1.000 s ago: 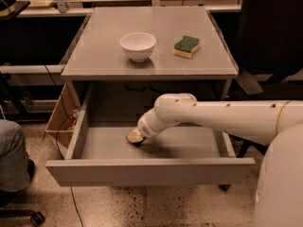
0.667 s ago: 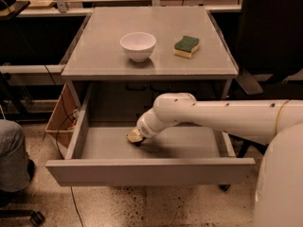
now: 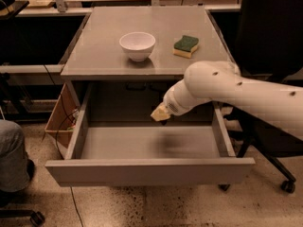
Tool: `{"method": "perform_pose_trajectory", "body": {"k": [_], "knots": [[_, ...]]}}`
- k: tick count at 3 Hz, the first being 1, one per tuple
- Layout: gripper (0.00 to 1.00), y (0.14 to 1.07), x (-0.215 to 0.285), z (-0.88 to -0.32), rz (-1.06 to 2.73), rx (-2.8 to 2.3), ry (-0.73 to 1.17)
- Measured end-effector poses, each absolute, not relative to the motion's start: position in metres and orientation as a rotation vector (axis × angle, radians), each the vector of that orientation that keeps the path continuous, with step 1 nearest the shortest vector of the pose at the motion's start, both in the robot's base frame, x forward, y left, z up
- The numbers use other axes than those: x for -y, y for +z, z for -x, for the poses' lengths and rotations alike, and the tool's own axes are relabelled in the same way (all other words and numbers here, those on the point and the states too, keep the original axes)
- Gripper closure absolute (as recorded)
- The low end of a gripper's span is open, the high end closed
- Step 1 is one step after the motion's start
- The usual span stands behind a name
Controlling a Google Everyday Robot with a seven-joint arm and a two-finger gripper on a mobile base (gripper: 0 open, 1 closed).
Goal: Pick rxbar chocolate from top drawer and place on counter
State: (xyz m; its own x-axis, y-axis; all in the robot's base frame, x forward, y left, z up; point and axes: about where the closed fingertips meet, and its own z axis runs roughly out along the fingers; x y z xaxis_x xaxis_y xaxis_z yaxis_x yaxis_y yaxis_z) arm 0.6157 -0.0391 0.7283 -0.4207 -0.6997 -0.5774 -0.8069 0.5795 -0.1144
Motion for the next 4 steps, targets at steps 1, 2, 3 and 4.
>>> {"method": "perform_pose_trajectory", "body": {"k": [1,2,3,4], "knots": [[1.0,0.766,0.075,-0.609,1.178,-2.225,0.196],[1.0,0.81,0.127,-0.612,1.148,-2.24,0.086],[1.0,0.842,0.17,-0.628,1.111,-2.238,-0.003],[1.0,0.862,0.189,-0.646,1.1,-2.215,-0.049]]}}
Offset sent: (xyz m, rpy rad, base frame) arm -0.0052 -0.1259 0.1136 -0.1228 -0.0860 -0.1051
